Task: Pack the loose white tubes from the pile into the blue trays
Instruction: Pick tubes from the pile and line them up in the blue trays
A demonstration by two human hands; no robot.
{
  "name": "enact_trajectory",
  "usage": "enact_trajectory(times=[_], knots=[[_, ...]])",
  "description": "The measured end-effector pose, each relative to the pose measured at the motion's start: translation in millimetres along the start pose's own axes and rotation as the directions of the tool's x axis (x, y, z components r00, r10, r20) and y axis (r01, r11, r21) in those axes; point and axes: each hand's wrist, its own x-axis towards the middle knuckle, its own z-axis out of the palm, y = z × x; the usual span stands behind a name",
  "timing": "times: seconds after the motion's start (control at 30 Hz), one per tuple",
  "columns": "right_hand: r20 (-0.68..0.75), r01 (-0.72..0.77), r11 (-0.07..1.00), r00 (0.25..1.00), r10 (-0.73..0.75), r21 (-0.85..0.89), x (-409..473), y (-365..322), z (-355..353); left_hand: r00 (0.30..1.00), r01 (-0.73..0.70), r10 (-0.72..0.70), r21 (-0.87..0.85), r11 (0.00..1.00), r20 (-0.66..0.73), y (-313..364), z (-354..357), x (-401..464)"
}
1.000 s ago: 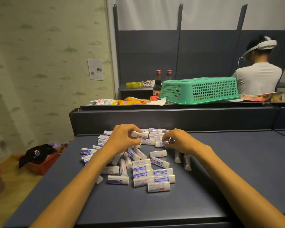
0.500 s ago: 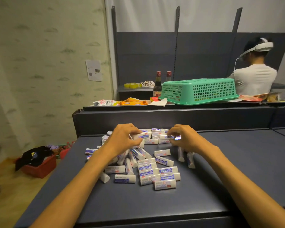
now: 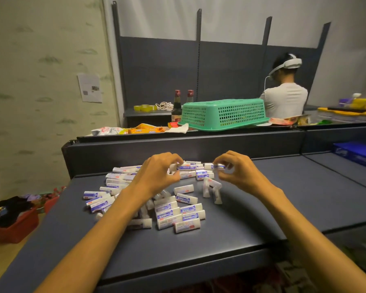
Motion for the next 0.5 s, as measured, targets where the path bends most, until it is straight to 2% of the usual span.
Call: enact_trajectory(times=[0.23,0.5], knots=[[-0.045,-0.098,0.994,0.994,0.096,-0.052,-70,47,-66,0.998,-0.066,0.066,-0.049,0.997,0.006,74,48,31],[-0.097,-0.217,0.967,0.974,0.206,-0.133,-188,130,-177,0.990,-0.136,0.139,-0.105,0.985,0.028,230,136,71]])
